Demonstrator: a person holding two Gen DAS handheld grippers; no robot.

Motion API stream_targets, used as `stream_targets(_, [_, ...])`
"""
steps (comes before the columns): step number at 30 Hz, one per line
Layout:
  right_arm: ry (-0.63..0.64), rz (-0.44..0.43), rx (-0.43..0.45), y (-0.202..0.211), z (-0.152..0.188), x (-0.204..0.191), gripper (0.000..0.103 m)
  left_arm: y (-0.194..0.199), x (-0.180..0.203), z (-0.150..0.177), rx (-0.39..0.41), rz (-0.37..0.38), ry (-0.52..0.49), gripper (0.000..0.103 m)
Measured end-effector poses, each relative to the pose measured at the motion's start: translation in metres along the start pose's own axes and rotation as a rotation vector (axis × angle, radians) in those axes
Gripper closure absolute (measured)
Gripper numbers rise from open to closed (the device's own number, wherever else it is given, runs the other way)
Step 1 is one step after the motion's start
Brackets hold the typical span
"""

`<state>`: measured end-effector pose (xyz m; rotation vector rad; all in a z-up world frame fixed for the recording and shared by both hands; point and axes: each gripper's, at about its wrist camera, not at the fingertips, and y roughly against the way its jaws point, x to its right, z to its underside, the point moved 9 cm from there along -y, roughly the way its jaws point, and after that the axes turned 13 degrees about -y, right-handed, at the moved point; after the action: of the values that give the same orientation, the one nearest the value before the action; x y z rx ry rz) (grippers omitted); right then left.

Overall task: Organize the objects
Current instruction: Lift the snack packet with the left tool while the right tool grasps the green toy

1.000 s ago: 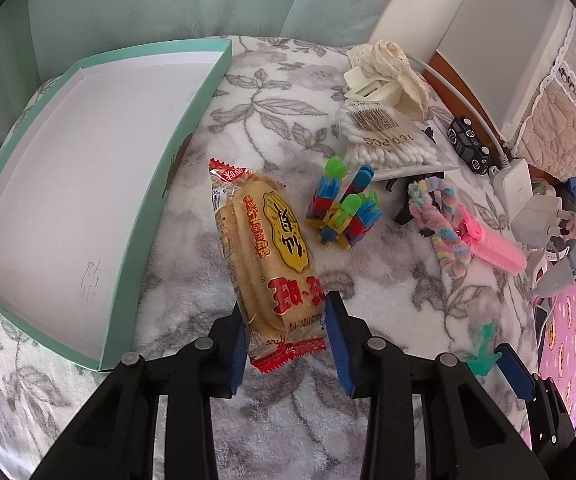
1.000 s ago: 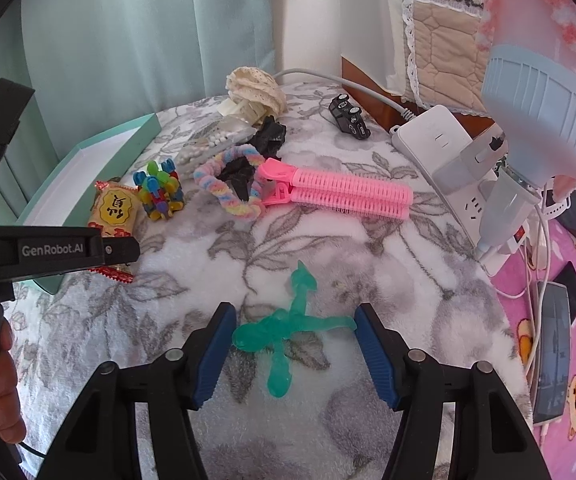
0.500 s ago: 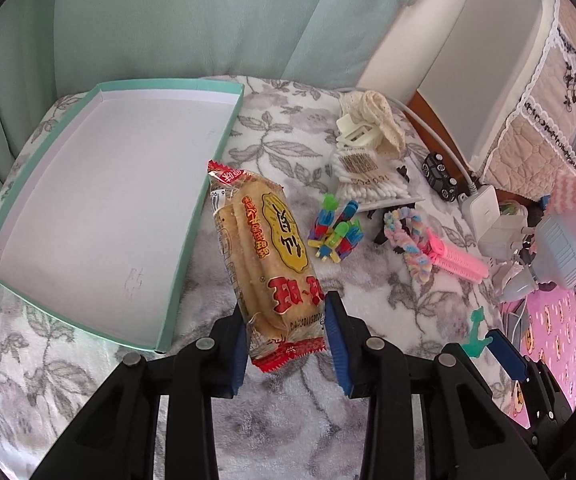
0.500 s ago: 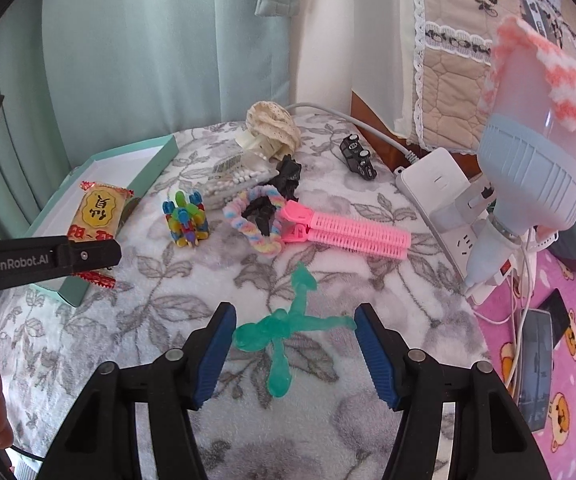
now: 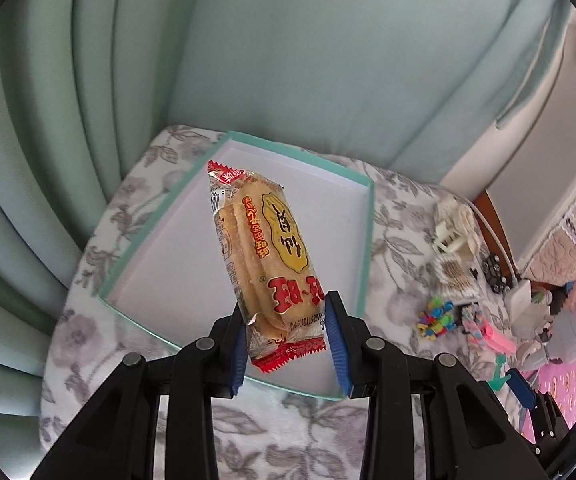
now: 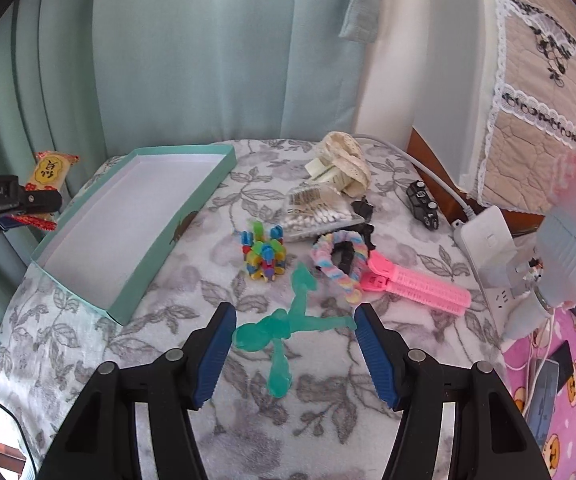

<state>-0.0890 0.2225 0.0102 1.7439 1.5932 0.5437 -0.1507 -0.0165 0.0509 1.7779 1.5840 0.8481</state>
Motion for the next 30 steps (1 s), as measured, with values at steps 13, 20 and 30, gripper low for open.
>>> stream_targets(13, [0.082,-0.129,0.004,-0.021,-0.031,-0.104,0.038,-0.002,-0.097,-0.015,0.011,-0.134,0.009,0.066])
stream_targets(20, [0.142,-0.175,-0.045,-0.040,-0.026,-0.151,0.038,-0.029,-0.097,0.000,-0.023,-0.083,0.013,0.066])
stream_targets(30, [0.226,-0.203,-0.139,-0.070,0.007,-0.187,0.038,-0.075,-0.084,0.017,-0.091,-0.039,-0.028,0.066])
